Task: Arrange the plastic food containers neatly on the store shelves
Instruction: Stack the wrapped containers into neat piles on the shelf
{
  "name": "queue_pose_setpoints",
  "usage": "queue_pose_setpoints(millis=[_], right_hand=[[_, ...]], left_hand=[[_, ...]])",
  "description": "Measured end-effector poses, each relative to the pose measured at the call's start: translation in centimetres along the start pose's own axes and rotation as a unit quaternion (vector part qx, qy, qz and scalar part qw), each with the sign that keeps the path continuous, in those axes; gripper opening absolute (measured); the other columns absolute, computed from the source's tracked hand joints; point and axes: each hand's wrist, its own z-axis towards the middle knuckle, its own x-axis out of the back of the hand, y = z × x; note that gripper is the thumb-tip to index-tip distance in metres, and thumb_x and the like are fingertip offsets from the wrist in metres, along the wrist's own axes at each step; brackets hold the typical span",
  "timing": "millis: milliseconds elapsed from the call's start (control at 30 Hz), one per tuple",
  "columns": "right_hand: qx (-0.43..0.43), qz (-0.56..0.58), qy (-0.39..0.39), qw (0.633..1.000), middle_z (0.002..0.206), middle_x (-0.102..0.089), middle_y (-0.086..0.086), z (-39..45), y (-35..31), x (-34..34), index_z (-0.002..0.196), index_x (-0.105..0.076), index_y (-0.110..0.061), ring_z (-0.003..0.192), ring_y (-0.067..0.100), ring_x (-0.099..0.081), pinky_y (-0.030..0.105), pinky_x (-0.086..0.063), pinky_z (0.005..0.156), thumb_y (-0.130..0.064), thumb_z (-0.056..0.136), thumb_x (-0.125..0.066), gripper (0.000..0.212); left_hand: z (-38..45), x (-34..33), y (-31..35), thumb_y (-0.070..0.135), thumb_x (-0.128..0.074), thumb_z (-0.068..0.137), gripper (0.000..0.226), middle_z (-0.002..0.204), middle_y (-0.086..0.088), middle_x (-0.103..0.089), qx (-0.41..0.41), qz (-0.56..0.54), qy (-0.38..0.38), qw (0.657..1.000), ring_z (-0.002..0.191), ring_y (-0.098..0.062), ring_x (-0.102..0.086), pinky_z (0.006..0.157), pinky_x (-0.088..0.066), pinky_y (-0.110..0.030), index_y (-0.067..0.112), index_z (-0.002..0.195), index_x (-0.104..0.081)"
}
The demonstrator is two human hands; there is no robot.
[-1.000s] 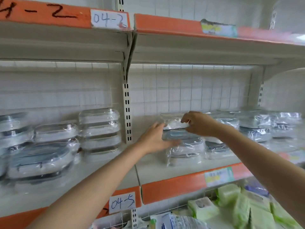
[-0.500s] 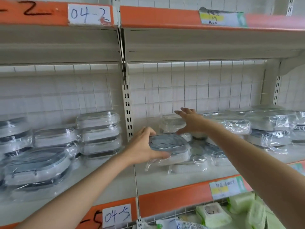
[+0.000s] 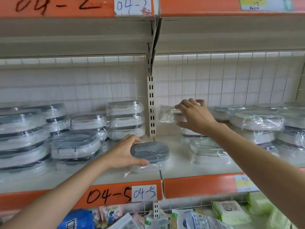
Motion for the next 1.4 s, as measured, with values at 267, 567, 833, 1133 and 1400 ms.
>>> queue_pose_setpoints(millis=[267, 567, 833, 1133, 1400], right_hand=[[0.048, 0.003, -0.101, 0.994, 0.123, -0.046, 0.005, 1.1, -5.9, -1.7, 0.126, -0.044, -0.012, 0.116, 0.022, -0.044, 0.039, -0.035, 0.095, -0.052, 0.081, -0.063, 0.063], [0.068, 0.029, -0.15, 0.986, 0.111, -0.044, 0.001, 0.7, -6.1, -2.5, 0.117, -0.041, -0.017, 0.101, 0.017, -0.043, 0.03, -0.03, 0.079, -0.057, 0.074, -0.067, 0.064], [-0.017, 0.288, -0.336, 0.896, 0.14, -0.036, 0.003, 1.1, -5.0, -2.7, 0.133, -0.028, -0.022, 0.121, 0.023, -0.041, 0.035, -0.036, 0.1, -0.028, 0.072, -0.08, 0.08], [-0.003, 0.096, -0.35, 0.932, 0.136, -0.041, 0.008, 2.6, -5.5, -4.4, 0.141, -0.029, -0.018, 0.125, 0.027, -0.035, 0.043, -0.037, 0.103, -0.052, 0.068, -0.076, 0.093], [0.001, 0.077, -0.324, 0.943, 0.15, -0.03, 0.009, 2.5, -6.9, -7.0, 0.148, -0.023, -0.017, 0.137, 0.031, -0.028, 0.049, -0.028, 0.111, -0.042, 0.089, -0.06, 0.074]], left_hand=[[-2.7, 4.1, -2.3, 0.06, -0.062, 0.08, 0.08, 0.14, 0.008, -0.035, 0.016, 0.173, -0.111, 0.978, 0.126, -0.008, -0.036, 0.108, -0.032, -0.027, 0.023, 0.144, -0.031], [-2.4, 3.6, -2.7, 0.073, -0.055, 0.076, 0.081, 0.136, 0.007, -0.041, 0.011, 0.187, -0.083, 0.979, 0.117, -0.01, -0.043, 0.097, -0.039, -0.028, 0.018, 0.134, -0.039], [-1.5, 4.2, -3.5, 0.069, -0.064, 0.071, 0.08, 0.126, 0.006, -0.047, 0.021, 0.181, -0.086, 0.979, 0.11, -0.011, -0.045, 0.096, -0.041, -0.028, 0.018, 0.13, -0.044], [-1.1, 4.6, -3.1, 0.067, -0.069, 0.068, 0.072, 0.112, 0.002, -0.053, 0.034, 0.193, -0.097, 0.976, 0.101, -0.018, -0.052, 0.081, -0.044, -0.03, 0.016, 0.115, -0.049], [-2.0, 4.0, -3.4, 0.064, -0.064, 0.075, 0.077, 0.133, 0.006, -0.043, 0.028, 0.156, -0.087, 0.984, 0.114, -0.011, -0.044, 0.091, -0.039, -0.026, 0.017, 0.132, -0.04]])
